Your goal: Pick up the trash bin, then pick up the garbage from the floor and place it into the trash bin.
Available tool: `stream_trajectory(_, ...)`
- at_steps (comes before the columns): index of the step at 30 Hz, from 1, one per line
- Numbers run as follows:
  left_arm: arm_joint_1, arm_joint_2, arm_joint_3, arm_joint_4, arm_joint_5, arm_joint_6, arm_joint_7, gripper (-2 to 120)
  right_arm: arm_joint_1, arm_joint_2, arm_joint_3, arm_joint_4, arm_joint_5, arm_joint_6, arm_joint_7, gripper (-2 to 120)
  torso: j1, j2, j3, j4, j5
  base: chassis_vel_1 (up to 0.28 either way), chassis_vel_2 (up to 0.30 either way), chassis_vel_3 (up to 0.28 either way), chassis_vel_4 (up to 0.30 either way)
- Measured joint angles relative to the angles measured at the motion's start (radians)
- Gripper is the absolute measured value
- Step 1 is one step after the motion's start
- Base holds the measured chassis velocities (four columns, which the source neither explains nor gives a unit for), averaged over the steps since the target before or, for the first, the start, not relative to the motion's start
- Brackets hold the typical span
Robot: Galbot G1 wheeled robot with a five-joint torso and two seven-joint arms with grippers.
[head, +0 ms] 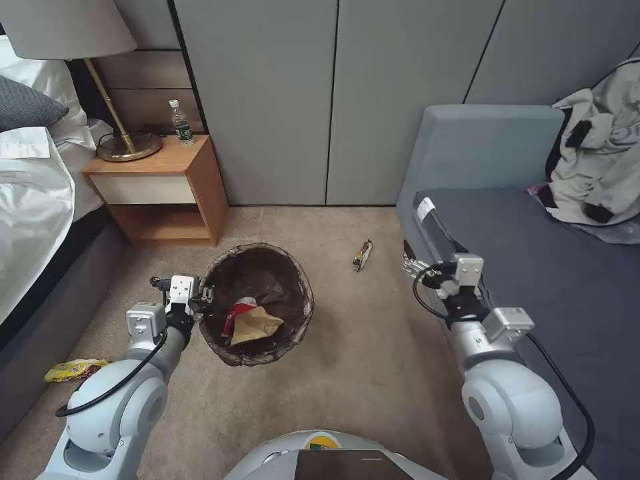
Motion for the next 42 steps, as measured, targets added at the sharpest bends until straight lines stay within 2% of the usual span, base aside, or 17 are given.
stream_trajectory(9,0.003,-0.002,-0.01,-0.009,0.001,0.0,0.003,3,-0.052,0.04,0.013,-0.004,-0.014,0.03,-0.026,100,0.0,0.0,0.0,0.0,0.0,0.0,0.0,0.0,0.0)
stream_trajectory(42,0.006,-0.013,-0.011,-0.025,0.002,-0.002,0.012,3,-0.069,0.054,-0.009,-0.005,-0.013,0.033,-0.004,100,0.0,0.0,0.0,-0.0001,0.0001,-0.052,0.05,0.05,-0.051)
